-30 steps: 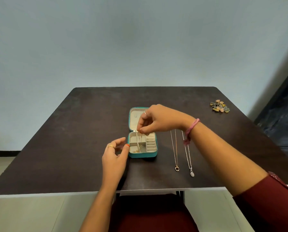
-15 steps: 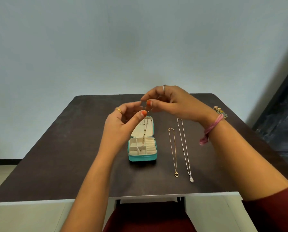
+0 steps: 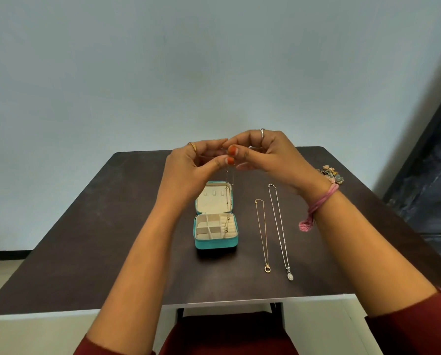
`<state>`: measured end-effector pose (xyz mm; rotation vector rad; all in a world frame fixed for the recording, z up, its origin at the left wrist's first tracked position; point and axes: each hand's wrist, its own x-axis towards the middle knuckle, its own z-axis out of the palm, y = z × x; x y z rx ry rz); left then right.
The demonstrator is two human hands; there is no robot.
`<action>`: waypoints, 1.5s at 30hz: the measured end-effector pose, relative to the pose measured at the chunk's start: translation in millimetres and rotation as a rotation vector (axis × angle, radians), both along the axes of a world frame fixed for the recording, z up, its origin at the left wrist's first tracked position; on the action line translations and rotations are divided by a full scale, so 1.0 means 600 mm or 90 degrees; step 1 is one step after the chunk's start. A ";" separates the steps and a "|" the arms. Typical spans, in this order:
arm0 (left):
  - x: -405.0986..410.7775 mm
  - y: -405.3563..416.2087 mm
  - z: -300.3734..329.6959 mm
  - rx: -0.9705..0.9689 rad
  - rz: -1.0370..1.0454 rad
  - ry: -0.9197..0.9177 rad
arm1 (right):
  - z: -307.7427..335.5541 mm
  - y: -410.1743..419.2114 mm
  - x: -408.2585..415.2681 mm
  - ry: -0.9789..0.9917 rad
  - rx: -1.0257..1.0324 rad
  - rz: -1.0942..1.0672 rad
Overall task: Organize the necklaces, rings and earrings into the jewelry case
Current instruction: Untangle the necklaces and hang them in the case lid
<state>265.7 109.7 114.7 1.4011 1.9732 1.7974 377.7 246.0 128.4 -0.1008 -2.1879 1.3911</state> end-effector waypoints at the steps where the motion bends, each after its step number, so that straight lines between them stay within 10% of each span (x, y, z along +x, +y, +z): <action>1: 0.000 0.001 0.004 0.005 -0.005 0.003 | -0.001 -0.001 0.000 0.008 -0.018 0.001; 10: 0.014 0.014 0.025 0.022 -0.015 -0.028 | -0.021 -0.006 0.001 0.042 -0.438 0.124; 21: 0.000 0.015 0.048 0.166 0.039 -0.179 | -0.103 0.024 0.037 -0.034 -0.386 0.098; 31: -0.027 0.002 0.000 0.219 0.076 -0.364 | -0.126 0.062 0.069 0.231 -0.787 0.092; 45: 0.099 0.000 -0.192 -0.043 -0.024 -0.474 | -0.100 0.157 0.111 -0.096 -0.399 -0.241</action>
